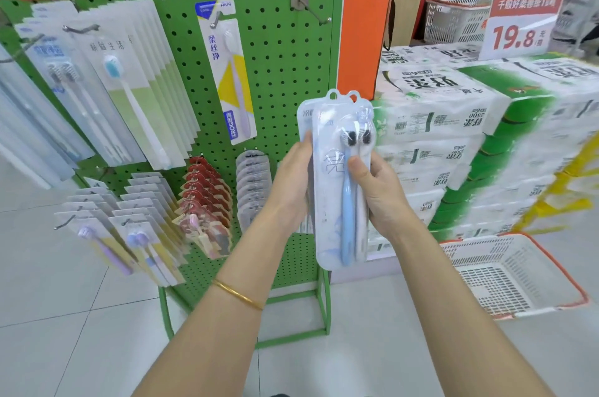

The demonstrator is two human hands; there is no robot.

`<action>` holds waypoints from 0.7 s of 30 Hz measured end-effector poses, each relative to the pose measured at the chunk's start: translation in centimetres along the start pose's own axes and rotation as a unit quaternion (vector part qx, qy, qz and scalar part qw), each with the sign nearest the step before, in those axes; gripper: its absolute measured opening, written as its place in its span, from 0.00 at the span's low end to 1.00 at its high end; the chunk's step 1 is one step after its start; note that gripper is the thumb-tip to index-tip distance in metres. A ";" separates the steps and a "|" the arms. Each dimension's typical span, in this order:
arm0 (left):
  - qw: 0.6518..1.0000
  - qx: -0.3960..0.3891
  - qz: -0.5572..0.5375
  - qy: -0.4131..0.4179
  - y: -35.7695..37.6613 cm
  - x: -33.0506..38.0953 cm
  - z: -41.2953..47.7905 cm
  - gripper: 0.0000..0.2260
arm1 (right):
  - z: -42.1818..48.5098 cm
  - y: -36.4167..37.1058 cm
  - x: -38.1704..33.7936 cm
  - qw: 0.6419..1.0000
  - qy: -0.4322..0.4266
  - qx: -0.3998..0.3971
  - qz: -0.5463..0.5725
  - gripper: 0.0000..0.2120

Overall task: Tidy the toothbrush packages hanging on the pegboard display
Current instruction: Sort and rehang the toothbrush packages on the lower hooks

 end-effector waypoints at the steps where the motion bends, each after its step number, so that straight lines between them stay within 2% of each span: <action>1: 1.000 0.005 -0.006 -0.015 0.0 -0.7 -0.3 0.25 | -0.3 -0.4 0.7 1.000 0.008 0.009 -0.003 0.18; 3: 0.999 0.012 -0.009 -0.034 -0.1 -1.9 -0.8 0.26 | -0.9 -1.2 1.8 1.000 0.013 0.026 -0.011 0.09; 5: 0.999 0.022 -0.007 -0.039 -0.5 -2.8 -1.0 0.27 | -1.4 -1.9 2.5 0.998 0.019 0.049 -0.018 0.05; 10: 0.998 0.024 0.019 -0.049 -0.9 -3.7 -1.2 0.23 | -1.7 -2.8 3.2 0.997 0.016 0.071 -0.008 0.08; 13: 0.997 0.035 0.048 -0.040 -1.2 -3.5 -1.0 0.11 | -1.5 -3.0 3.2 0.996 0.004 0.091 0.013 0.07; 15: 0.994 0.061 0.084 -0.030 -1.8 -2.9 -0.8 0.04 | -1.4 -3.1 3.1 0.994 -0.001 0.104 0.014 0.05; 19: 0.983 0.139 0.123 0.007 -3.7 -1.3 0.1 0.05 | -0.6 -4.0 2.7 0.991 0.010 0.134 0.025 0.06; 21: 0.970 0.187 0.152 0.031 -4.8 0.1 0.6 0.04 | -0.1 -4.1 1.6 0.991 -0.012 0.130 0.018 0.09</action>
Point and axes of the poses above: each hand's wrist, its own z-axis towards the middle knuckle, its own y-axis out of the palm, x = y × z, the point moved 7 cm from there along z, towards the middle knuckle, and after that the axes turned 8 degrees about y, right-handed, at the moved point
